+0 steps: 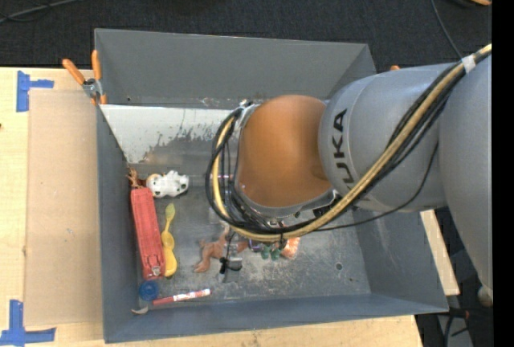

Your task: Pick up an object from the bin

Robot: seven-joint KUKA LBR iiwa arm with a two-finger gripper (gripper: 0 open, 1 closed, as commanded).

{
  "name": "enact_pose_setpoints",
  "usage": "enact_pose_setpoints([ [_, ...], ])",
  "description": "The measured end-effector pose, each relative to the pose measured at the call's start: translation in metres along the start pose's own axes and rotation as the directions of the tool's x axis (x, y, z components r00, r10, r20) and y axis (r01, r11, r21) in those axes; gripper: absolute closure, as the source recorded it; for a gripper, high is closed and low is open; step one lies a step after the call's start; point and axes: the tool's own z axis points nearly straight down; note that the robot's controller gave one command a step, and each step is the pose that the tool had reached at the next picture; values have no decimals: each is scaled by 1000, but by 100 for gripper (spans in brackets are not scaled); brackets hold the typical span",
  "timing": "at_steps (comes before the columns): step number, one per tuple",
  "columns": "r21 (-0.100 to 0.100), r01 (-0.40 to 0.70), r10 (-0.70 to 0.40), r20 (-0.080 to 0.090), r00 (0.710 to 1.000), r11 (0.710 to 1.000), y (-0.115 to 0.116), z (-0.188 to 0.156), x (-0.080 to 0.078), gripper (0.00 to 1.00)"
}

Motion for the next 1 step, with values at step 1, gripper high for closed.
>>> enact_pose_setpoints([
  [1,-1,-5,5,7,1000,1000,-1,-4,-2,0],
])
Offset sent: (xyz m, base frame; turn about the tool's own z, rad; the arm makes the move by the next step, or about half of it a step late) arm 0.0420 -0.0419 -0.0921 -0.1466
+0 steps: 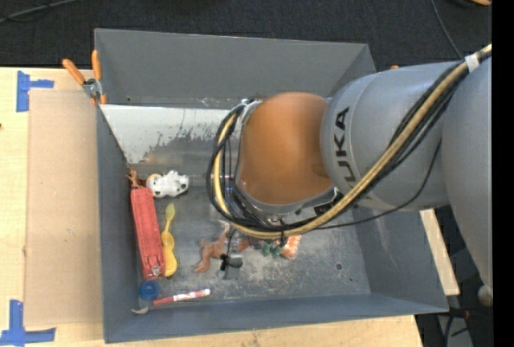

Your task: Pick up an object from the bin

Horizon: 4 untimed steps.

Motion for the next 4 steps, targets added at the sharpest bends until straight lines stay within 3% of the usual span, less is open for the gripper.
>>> enact_pose_setpoints([
  [1,-1,131,-131,2,991,991,-33,80,-35,0],
  [2,-2,200,-200,7,980,980,-32,96,-45,0],
  [4,-3,181,-181,6,983,983,-33,96,-44,0],
])
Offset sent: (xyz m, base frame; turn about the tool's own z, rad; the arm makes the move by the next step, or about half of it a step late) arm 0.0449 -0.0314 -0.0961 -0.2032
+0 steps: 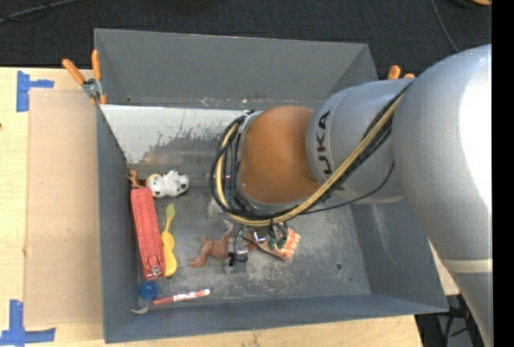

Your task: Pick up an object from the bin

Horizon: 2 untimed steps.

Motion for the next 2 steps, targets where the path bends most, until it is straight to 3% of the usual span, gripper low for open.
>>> enact_pose_setpoints([
  [1,-1,-21,21,-5,1000,1000,-3,2,4,100],
  [2,-1,-22,22,-5,1000,1000,-3,2,4,100],
])
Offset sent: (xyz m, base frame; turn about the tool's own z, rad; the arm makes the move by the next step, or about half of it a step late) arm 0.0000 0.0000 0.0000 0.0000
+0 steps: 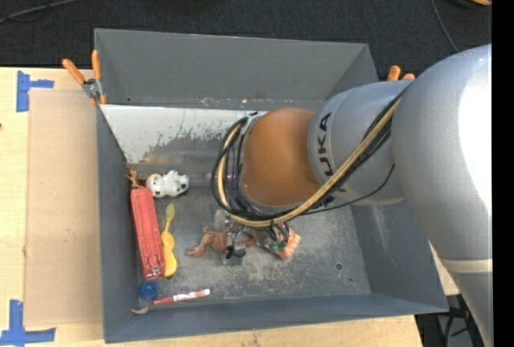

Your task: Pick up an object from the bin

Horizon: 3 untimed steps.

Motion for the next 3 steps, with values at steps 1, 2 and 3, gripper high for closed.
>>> enact_pose_setpoints([
  [1,1,-1,1,-6,1000,1000,0,-27,2,100],
  [2,1,-1,1,-6,1000,1000,1,-89,2,100],
  [3,1,-2,2,-3,1000,1000,1,-129,2,100],
])
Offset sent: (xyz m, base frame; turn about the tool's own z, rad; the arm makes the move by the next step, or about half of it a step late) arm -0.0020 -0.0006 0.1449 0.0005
